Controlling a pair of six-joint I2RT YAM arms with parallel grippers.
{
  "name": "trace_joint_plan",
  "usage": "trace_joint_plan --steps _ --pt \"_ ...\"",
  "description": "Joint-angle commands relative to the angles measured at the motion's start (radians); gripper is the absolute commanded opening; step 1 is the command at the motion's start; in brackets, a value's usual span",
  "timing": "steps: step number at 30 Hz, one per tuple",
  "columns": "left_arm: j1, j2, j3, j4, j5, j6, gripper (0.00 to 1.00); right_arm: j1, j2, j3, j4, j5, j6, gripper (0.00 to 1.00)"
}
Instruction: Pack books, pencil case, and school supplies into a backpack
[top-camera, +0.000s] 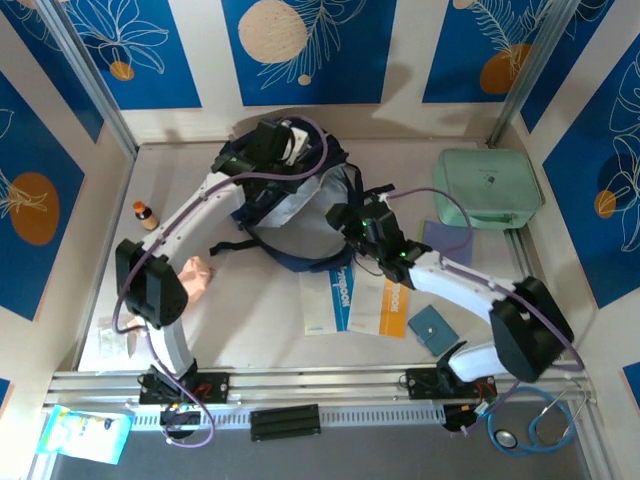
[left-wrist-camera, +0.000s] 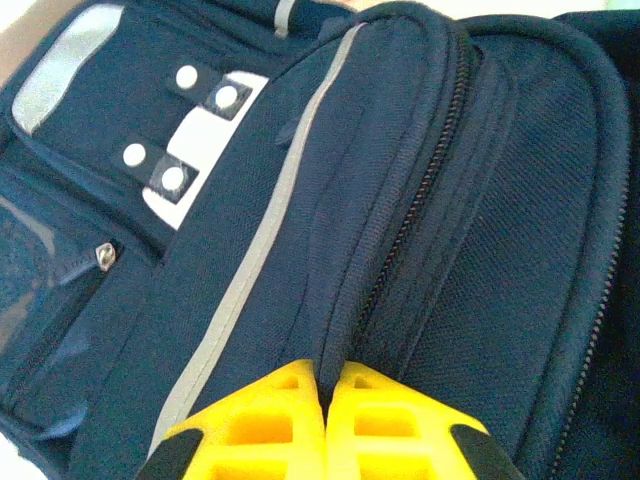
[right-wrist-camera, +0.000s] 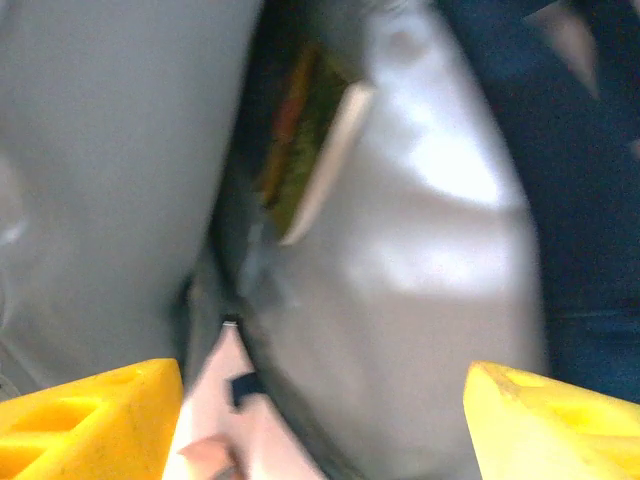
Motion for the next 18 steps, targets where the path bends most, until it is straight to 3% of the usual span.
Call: trace_joint_plan --steps 1,3,4,6,7,13,18 --pt "0.032 -0.119 -0.117 0.097 -0.063 0.046 0.00 -0.002 -0.099 -0.021 -0.244 0.115 -0.094 0.76" --pt "0.032 -0.143 -0.198 0.110 -0.044 0.043 0.04 -0.018 -0.126 -0.015 -0.343 0.105 -0.141 0.76" --pt "0.033 -0.149 -0.229 0.111 -0.039 0.033 0.14 -0.028 -0.129 -0.012 -0.382 0.091 -0.156 0.76" --pt "0.033 -0.164 -0.291 0.109 -0.026 -0.010 0.53 -0.055 -0.125 -0.009 -0.457 0.035 -0.175 0.76" --pt "0.032 -0.172 -0.318 0.108 -0.017 -0.037 0.61 -0.063 -0.118 -0.011 -0.475 0.005 -0.185 0.76" --pt "0.024 -0.262 -0.491 0.116 0.116 -0.242 0.81 -0.050 -0.029 0.007 -0.471 -0.228 -0.280 0.73" --pt "-0.006 -0.362 -0.679 0.170 0.215 -0.463 0.92 0.006 0.115 0.058 -0.412 -0.361 -0.280 0.60"
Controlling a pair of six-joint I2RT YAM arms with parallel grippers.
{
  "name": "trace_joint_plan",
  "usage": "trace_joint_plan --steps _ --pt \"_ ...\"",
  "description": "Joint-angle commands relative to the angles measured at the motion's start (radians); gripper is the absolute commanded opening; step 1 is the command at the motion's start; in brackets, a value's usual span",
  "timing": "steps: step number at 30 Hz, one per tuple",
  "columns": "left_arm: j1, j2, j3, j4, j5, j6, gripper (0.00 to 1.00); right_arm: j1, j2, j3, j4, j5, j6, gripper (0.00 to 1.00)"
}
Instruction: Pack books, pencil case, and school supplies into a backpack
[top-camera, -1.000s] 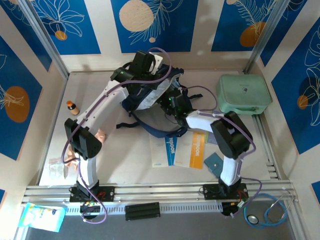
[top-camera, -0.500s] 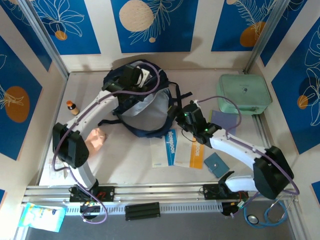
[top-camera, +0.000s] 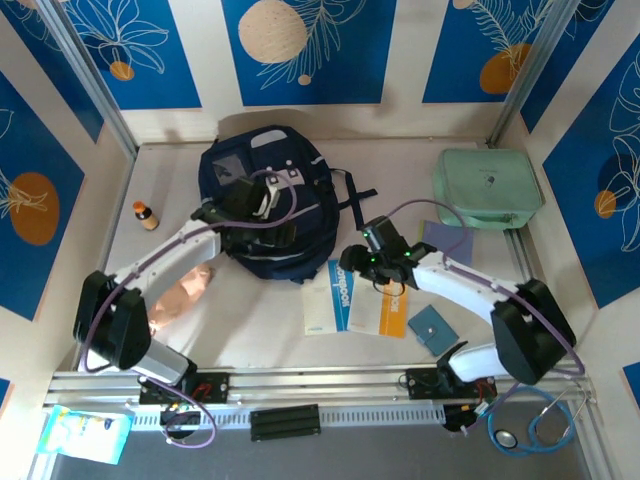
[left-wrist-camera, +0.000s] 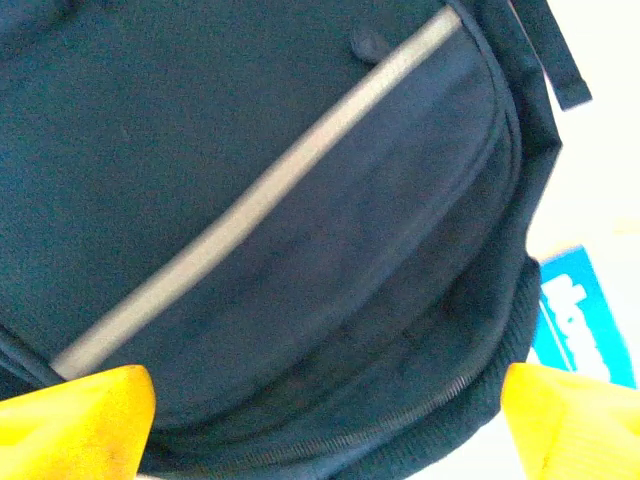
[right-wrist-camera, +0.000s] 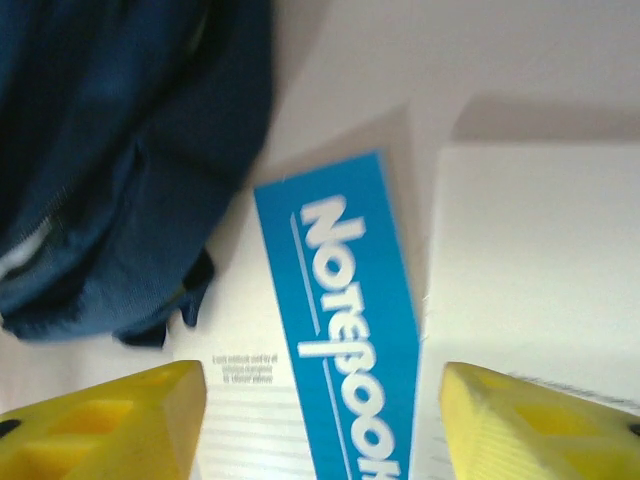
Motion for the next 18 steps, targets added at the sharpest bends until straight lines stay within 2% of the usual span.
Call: trace_joint_plan --steps 1,4,8,16,18 --pt "-0.025 -0.075 -0.106 0.058 0.108 -0.211 0.95 0.031 0.080 0.054 0.028 -0.139 -0.016 0.59" --pt "-0.047 -0.135 -0.213 0.119 0.134 -0.323 0.97 0.044 0.168 0.089 0.073 -0.192 -0.034 0.59" --pt "-0.075 -0.197 -0.347 0.252 0.165 -0.434 0.95 0.048 0.275 0.176 0.042 -0.212 -0.058 0.56" --pt "-0.146 -0.155 -0.399 0.293 0.207 -0.512 0.92 0.016 0.289 0.096 0.012 -0.159 -0.001 0.56" --pt "-0.169 -0.128 -0.398 0.305 0.223 -0.518 0.86 0.005 0.277 0.063 0.002 -0.145 0.004 0.56"
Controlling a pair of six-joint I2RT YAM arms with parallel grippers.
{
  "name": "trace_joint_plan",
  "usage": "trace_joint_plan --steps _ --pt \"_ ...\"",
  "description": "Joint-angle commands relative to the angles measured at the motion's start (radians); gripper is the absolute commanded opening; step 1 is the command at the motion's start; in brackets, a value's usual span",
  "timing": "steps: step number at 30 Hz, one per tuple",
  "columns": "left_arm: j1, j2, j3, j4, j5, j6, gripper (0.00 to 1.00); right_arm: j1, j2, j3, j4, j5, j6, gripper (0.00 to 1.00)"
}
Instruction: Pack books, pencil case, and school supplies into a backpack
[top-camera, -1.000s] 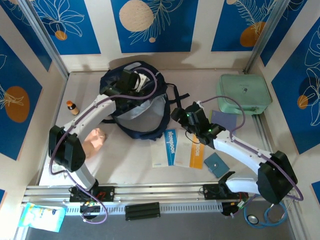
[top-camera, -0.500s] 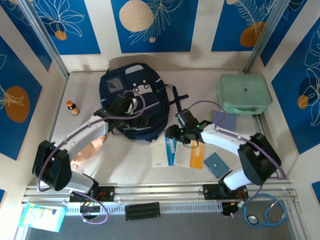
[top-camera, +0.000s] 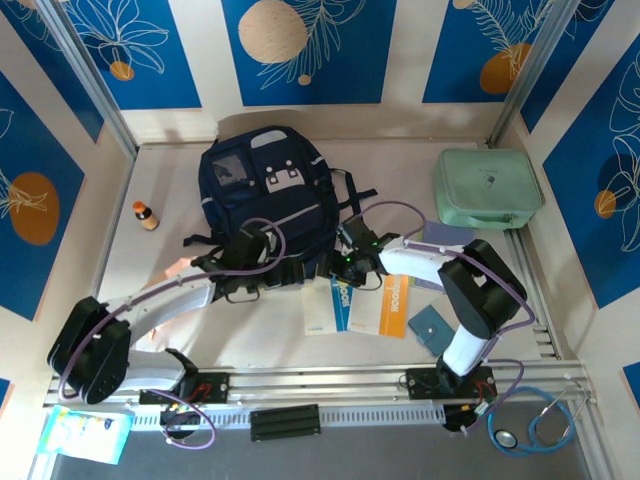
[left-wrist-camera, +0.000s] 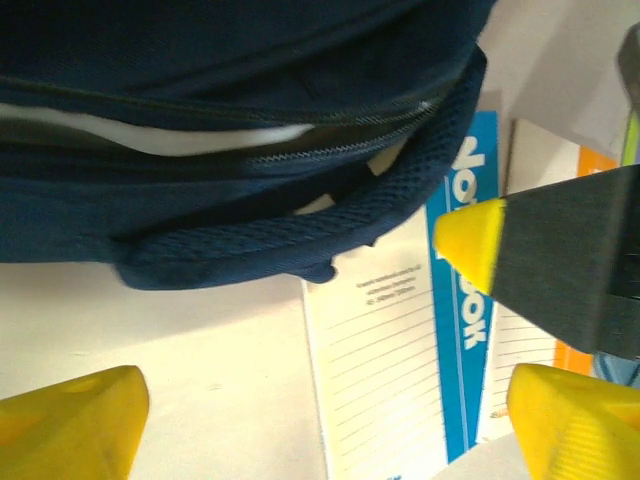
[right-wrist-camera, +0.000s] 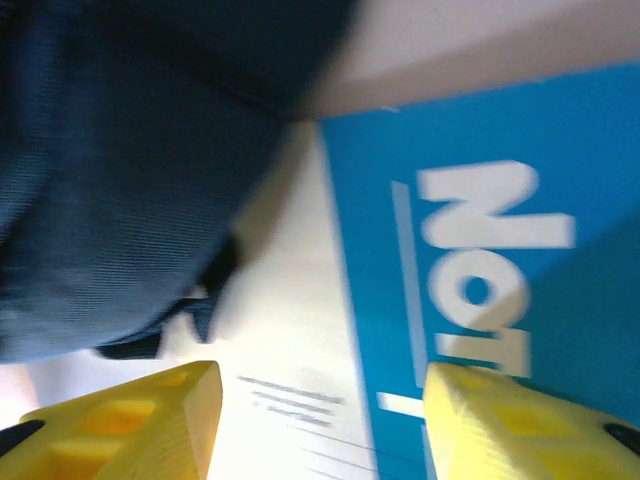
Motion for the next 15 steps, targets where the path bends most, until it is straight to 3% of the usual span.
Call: trace_joint_plan --steps 1,10,15 --pt "-0.037 0.047 -0.004 0.053 0.061 -0.040 0.83 -0.022 -0.018 -0.063 -0.058 0.025 0.027 0.56" --pt "-0.119 0.236 0.140 0.021 0.152 0.023 0.77 -0.081 -0.152 -0.193 -0.120 0.092 0.017 0.57" --pt "-0.153 0.328 0.204 -0.011 0.166 0.046 0.66 -0.100 -0.214 -0.195 -0.155 0.078 -0.028 0.57"
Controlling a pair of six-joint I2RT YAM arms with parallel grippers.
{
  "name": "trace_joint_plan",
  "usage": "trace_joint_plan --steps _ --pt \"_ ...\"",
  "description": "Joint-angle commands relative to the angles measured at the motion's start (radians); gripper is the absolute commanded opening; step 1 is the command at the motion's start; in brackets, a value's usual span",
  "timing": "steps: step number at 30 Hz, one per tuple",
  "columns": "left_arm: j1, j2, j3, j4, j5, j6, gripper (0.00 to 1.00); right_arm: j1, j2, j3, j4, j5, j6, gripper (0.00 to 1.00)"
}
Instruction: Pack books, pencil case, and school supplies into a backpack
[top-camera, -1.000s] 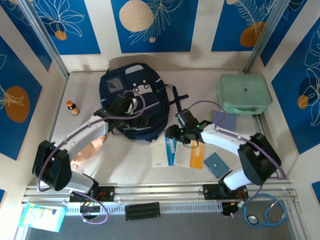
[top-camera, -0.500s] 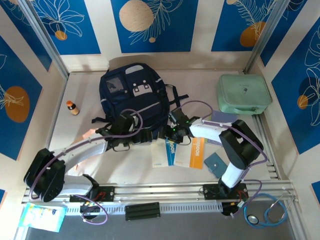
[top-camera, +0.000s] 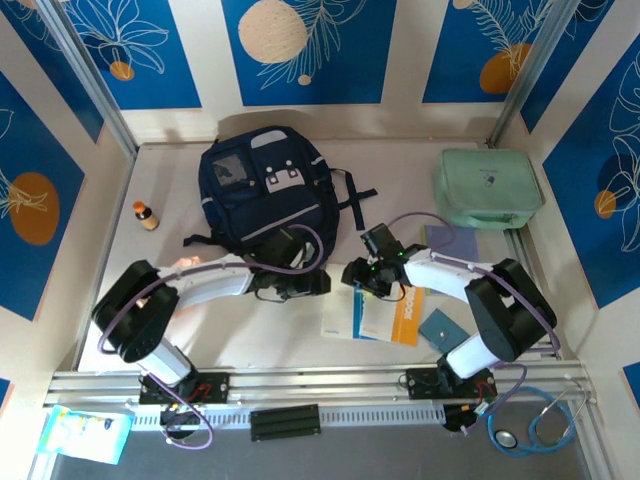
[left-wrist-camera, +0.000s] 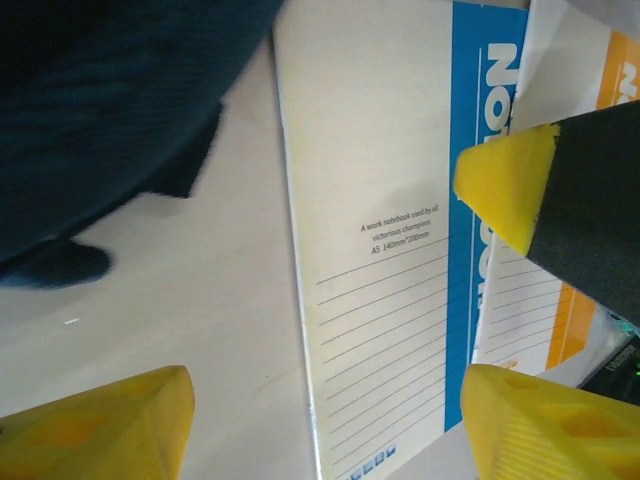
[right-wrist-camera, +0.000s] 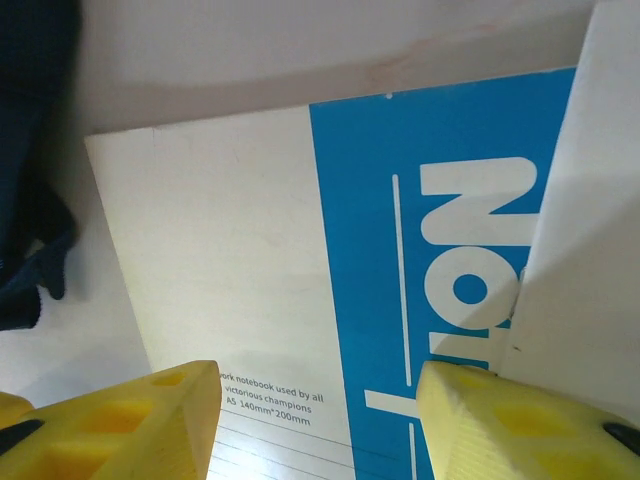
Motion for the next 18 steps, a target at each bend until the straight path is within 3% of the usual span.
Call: trace_joint_plan --steps 1,10,18 --pt "-0.022 0.050 0.048 -0.041 0.043 0.032 0.62 -0.016 -0.036 -0.024 -0.092 0.018 -0.028 0.57" --pt "-0.045 0.191 0.130 -0.036 0.053 0.011 0.40 -0.033 -0.036 -0.012 -0.090 0.006 -0.024 0.57" --pt "-0.046 0.237 0.145 -0.004 0.097 0.000 0.38 -0.030 0.022 -0.019 -0.079 -0.021 -0.010 0.57"
